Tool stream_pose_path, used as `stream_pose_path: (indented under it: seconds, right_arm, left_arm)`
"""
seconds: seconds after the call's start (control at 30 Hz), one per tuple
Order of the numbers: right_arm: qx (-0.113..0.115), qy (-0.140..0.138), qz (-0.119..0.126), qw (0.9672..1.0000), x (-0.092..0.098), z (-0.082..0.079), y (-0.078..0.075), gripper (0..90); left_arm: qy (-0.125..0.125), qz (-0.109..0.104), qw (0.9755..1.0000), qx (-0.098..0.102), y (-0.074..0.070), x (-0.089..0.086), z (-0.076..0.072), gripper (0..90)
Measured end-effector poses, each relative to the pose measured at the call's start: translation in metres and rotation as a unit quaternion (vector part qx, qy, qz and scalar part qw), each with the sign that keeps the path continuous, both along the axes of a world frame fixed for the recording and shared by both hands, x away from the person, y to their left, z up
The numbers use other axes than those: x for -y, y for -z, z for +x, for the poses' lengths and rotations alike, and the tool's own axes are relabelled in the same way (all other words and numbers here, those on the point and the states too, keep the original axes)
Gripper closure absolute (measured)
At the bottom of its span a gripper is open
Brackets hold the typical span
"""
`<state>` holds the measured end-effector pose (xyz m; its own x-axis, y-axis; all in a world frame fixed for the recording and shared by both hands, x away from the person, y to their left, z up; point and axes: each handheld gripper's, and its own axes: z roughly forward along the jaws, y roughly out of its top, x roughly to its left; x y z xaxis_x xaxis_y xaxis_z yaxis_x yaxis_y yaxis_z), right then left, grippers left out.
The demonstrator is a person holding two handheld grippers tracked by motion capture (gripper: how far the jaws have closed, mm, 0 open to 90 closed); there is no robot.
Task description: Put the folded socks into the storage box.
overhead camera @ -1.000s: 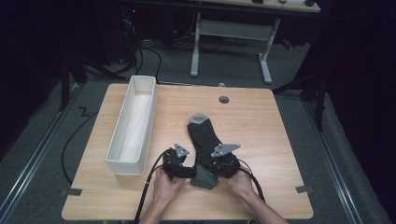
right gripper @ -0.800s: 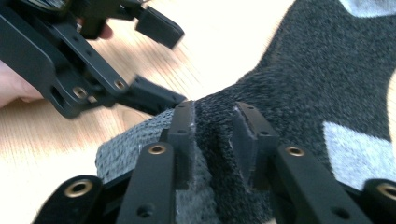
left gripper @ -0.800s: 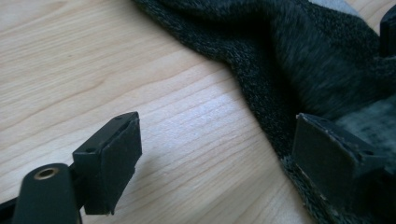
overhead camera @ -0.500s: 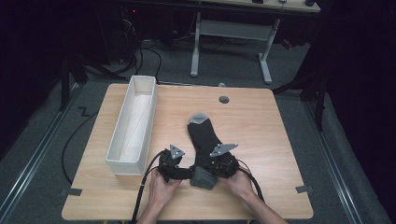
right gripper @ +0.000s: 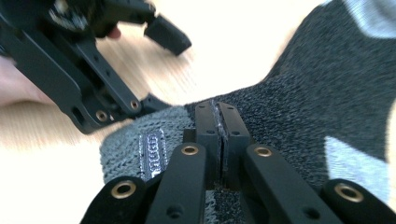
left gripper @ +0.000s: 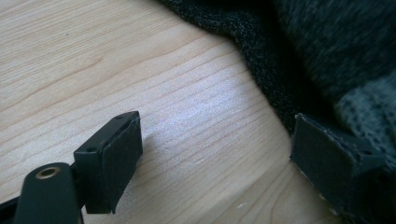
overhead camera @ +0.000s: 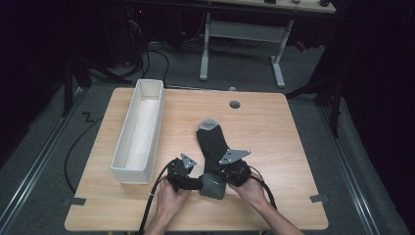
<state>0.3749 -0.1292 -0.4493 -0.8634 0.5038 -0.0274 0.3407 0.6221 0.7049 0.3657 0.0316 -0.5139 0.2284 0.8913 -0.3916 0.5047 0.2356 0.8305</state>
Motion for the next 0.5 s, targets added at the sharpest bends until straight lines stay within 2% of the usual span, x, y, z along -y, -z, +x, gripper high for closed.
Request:
stream_pose_path:
  seconds: [0.07, 0.1, 0.17, 0.23, 0.3, 0.4, 0.5]
  right_arm:
    - [-0.015, -0.003, -0.004, 0.9999, -0.002, 0.002, 0.009, 87.4]
    - [-0.028, -0.003, -0.013, 0.9995, -0.003, 0.005, 0.016, 84.4]
    - [-0.035, 0.004, -0.012, 0.9993, -0.001, 0.008, 0.025, 75.6]
    - [-0.045, 0.016, 0.012, 0.9988, 0.005, 0.010, 0.025, 70.6]
    - [-0.035, 0.023, 0.025, 0.9988, 0.010, 0.010, 0.019, 69.8]
    - [-0.018, 0.050, 0.040, 0.9978, 0.019, 0.013, 0.008, 70.7]
    - [-0.007, 0.074, 0.032, 0.9967, 0.021, 0.021, 0.006, 73.1]
  left_arm:
    - [-0.003, -0.003, 1.0000, -0.003, -0.001, -0.002, 0.000, 17.4]
    - [-0.007, -0.009, 0.9999, -0.006, -0.002, -0.004, 0.001, 17.6]
    - [-0.014, -0.023, 0.9996, -0.001, -0.005, -0.009, 0.001, 17.8]
    - [-0.019, -0.042, 0.9989, 0.007, -0.012, -0.014, -0.001, 18.5]
    - [-0.014, -0.049, 0.9986, 0.012, -0.019, -0.013, -0.002, 18.8]
    - [-0.003, -0.056, 0.9983, 0.016, -0.027, -0.006, -0.002, 18.6]
    - [0.009, -0.053, 0.9984, 0.016, -0.030, 0.005, 0.000, 18.0]
